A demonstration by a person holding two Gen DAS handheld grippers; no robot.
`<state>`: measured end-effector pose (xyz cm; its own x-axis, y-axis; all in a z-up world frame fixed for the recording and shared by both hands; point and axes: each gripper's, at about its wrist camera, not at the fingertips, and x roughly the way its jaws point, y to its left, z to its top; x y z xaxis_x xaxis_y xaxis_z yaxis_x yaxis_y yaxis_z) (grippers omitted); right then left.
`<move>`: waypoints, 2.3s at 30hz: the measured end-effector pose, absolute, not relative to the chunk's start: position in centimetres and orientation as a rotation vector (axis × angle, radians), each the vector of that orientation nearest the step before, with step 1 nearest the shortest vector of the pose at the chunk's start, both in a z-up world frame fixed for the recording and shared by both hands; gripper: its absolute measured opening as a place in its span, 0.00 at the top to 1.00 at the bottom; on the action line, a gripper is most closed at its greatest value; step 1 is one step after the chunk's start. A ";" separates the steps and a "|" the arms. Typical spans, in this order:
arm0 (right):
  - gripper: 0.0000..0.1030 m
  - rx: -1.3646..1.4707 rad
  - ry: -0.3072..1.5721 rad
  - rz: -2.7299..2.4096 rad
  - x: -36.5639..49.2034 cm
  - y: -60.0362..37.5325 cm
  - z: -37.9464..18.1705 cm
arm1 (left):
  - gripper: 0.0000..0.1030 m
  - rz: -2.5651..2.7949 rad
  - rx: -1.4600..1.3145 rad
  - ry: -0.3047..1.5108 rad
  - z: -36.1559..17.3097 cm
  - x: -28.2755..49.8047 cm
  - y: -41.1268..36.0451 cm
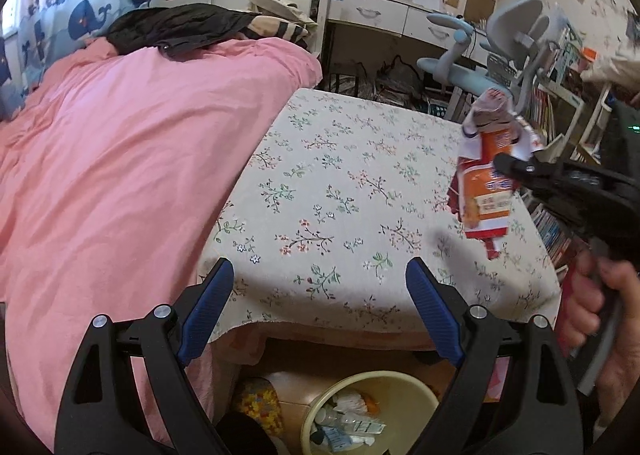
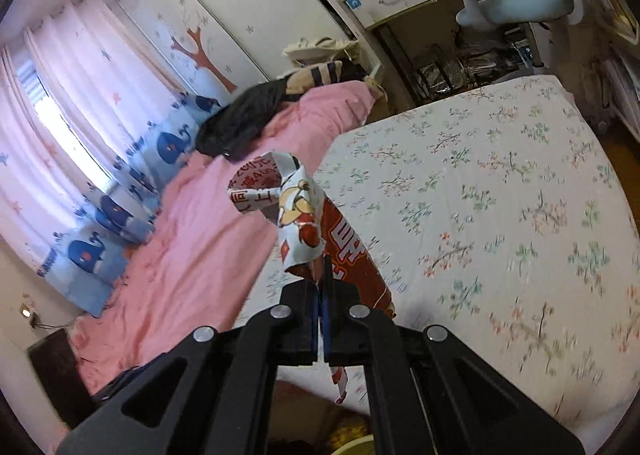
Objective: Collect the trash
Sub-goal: 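Lift the red wrapper with the right tool and carry it to the bin, then open the right tool over the yellow bin to drop the wrapper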
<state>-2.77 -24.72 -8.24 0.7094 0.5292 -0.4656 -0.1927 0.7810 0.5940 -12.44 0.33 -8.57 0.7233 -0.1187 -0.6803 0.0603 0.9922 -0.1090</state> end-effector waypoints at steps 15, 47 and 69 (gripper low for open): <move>0.98 0.590 0.655 0.461 -8.3 -25.6 -9.3 | 0.16 -0.063 0.010 0.700 -8.4 -14.9 -0.7; 0.98 0.428 1.070 0.462 -15.5 -19.6 -18.7 | 0.13 -0.020 0.002 0.634 -7.4 -16.2 0.4; 0.37 0.284 0.832 0.231 -14.3 -23.1 -11.5 | 0.07 -0.097 0.015 0.556 -4.2 -15.9 -1.6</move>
<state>-14.27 -23.15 -11.46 0.6524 0.3102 -0.6915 -0.0902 0.9377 0.3356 -15.91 -1.56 -4.23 0.8451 -0.0879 -0.5273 0.0961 0.9953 -0.0118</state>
